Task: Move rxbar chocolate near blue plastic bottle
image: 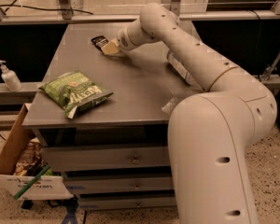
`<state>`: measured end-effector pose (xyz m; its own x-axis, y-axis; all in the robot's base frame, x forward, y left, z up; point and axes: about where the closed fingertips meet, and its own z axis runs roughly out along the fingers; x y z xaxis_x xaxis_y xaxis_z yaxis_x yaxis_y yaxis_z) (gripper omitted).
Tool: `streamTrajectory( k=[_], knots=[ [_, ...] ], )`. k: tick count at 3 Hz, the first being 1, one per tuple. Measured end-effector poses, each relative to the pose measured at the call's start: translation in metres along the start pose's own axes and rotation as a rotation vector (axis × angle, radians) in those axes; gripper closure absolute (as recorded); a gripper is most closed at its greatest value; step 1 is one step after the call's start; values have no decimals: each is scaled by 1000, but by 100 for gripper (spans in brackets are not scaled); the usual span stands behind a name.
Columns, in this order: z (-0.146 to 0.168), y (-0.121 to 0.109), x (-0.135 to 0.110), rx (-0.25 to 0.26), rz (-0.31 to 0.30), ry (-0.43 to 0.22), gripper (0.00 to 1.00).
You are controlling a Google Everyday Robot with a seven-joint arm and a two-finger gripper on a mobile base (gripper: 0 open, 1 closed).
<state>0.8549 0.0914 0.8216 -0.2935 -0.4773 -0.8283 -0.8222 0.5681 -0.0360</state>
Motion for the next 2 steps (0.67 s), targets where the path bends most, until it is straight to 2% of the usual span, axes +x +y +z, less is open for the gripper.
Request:
streamTrajectory(
  k=[1, 2],
  knots=[
    [-17, -4, -7, 17, -11, -18, 100],
    [-47, -7, -28, 39, -52, -53, 100]
  ],
)
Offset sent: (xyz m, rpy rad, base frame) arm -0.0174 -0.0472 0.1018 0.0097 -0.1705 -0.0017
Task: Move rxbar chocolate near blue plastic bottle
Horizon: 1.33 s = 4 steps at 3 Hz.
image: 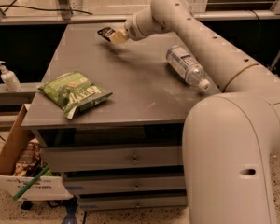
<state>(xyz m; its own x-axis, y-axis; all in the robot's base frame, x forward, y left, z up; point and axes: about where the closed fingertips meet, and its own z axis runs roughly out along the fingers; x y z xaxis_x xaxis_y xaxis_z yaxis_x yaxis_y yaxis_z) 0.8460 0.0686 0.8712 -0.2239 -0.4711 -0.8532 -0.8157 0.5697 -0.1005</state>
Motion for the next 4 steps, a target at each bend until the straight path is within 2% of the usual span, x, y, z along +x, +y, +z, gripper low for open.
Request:
streamTrajectory(
  k=[1, 2, 3, 4],
  knots=[
    [-33, -3, -11, 22, -41, -11, 100],
    [-65, -11, -5, 62, -58, 8, 100],
    [-95, -30, 21, 133, -33, 38, 100],
    [-129, -57, 49, 225, 25, 48, 100]
  ],
)
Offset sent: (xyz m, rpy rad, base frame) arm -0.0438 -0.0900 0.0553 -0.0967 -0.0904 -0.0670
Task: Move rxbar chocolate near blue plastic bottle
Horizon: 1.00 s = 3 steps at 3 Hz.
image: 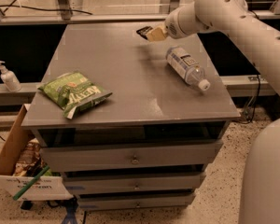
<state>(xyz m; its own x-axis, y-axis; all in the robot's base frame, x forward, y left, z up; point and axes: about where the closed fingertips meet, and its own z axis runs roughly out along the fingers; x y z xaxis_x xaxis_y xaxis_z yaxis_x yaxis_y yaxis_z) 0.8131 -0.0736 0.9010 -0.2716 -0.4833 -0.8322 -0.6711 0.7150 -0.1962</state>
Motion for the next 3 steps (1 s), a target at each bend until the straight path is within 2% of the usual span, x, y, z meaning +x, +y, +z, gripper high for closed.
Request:
streamTrajectory(
  k=[1, 2, 3],
  knots=[
    [-32, -42, 25, 110, 61, 5, 100],
    [-61, -74, 40, 194, 96, 8, 100],
    [-85, -92, 60, 241, 120, 29, 100]
  ],
)
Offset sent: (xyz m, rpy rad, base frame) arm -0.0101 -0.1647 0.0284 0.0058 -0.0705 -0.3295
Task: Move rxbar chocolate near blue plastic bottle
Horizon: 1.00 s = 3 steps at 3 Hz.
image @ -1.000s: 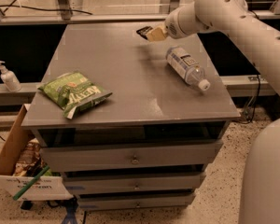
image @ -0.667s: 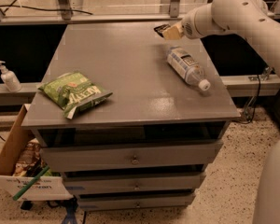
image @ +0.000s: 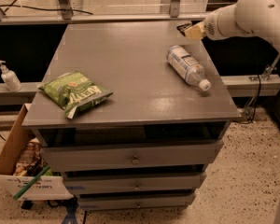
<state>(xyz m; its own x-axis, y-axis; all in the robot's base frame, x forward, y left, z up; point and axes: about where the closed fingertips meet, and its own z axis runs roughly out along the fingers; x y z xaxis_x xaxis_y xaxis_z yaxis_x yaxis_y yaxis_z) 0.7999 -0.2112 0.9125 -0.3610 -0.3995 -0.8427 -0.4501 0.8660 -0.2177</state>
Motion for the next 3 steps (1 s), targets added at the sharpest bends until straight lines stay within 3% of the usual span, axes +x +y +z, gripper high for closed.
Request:
streamTrajectory(
  k=[1, 3],
  knots=[
    [-8, -4, 26, -11, 13, 29, 100],
    [-7, 26, 71, -113, 14, 82, 100]
  ],
)
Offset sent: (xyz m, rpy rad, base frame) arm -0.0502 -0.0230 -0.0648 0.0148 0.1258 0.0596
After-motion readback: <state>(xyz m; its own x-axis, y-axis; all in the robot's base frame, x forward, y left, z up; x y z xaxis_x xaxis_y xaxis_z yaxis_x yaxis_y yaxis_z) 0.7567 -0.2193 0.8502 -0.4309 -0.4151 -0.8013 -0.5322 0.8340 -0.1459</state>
